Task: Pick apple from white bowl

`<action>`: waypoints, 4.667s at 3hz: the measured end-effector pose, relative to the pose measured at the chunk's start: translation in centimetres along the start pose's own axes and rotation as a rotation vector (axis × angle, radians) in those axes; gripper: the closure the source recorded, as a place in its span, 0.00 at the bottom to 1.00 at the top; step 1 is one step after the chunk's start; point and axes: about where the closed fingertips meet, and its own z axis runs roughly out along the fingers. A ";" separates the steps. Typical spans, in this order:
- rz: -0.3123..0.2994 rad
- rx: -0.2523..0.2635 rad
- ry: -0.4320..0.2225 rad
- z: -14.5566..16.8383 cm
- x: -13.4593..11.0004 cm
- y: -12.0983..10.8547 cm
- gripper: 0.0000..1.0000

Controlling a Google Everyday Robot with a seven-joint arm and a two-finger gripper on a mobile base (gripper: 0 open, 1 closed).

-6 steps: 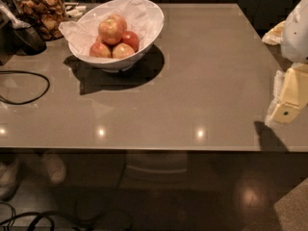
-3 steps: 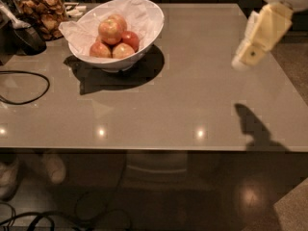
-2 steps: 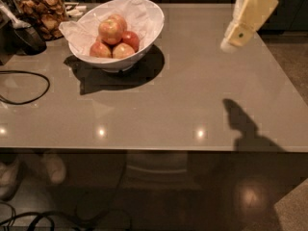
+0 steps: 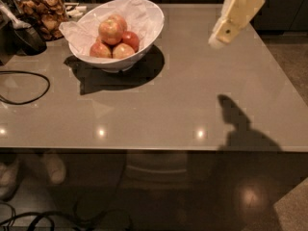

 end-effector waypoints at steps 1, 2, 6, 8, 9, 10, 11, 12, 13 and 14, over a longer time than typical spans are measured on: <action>0.022 -0.094 -0.092 5.0 -3.1 -2.4 0.00; 0.025 -0.071 -0.131 5.0 -3.9 -4.3 0.00; 0.057 -0.093 -0.118 15.3 -7.1 -7.3 0.00; 0.053 -0.103 -0.099 19.0 -8.2 -9.0 0.08; 0.030 -0.114 -0.098 19.6 -9.3 -9.3 0.09; -0.008 -0.128 -0.110 19.5 -11.2 -9.2 0.10; -0.071 -0.162 -0.122 20.0 -13.5 -8.5 0.07; -0.116 -0.199 -0.127 21.3 -15.1 -7.8 0.10; -0.120 -0.224 -0.137 22.6 -15.7 -7.5 0.24; -0.116 -0.244 -0.146 23.6 -16.0 -7.3 0.14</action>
Offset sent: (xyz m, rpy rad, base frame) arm 0.0404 0.0349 -0.0165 0.0874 0.0616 0.0530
